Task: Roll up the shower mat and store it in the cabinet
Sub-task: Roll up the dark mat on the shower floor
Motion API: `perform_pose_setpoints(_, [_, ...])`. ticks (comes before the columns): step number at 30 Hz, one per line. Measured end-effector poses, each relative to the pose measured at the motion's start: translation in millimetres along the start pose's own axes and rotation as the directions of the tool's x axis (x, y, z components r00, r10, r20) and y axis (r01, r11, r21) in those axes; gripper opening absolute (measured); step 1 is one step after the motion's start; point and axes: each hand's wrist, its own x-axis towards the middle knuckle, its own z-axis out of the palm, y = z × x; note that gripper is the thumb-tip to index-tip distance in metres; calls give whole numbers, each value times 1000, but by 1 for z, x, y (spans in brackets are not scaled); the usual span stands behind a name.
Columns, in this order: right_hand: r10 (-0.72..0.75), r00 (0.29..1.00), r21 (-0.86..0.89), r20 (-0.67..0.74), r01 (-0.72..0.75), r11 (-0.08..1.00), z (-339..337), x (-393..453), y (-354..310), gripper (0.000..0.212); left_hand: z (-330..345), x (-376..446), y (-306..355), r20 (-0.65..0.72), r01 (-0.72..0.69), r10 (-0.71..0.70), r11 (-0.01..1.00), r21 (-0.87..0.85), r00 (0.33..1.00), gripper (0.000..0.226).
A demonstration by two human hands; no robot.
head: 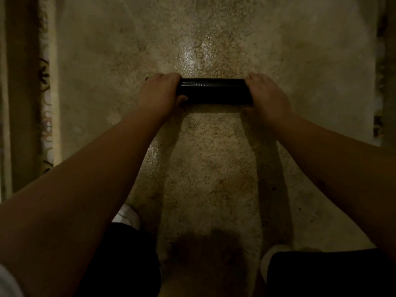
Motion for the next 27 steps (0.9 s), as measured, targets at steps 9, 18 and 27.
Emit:
perform_pose_setpoints(9, [-27, 996, -110, -81, 18, 994, -9, 18, 6, 55, 5, -1, -23, -59, -106, 124, 962, 251, 990, 60])
perform_pose_setpoints(18, [-49, 994, 64, -97, 55, 996, -7, 16, 25, 62, 5, 1, -45, -80, -41, 55, 986, 162, 995, 72])
perform_pose_setpoints(27, [-36, 993, 109, -108, 48, 993, 2, 29, 35, 66, 4, 18, -57, -64, -52, 55, 997, 56, 996, 72])
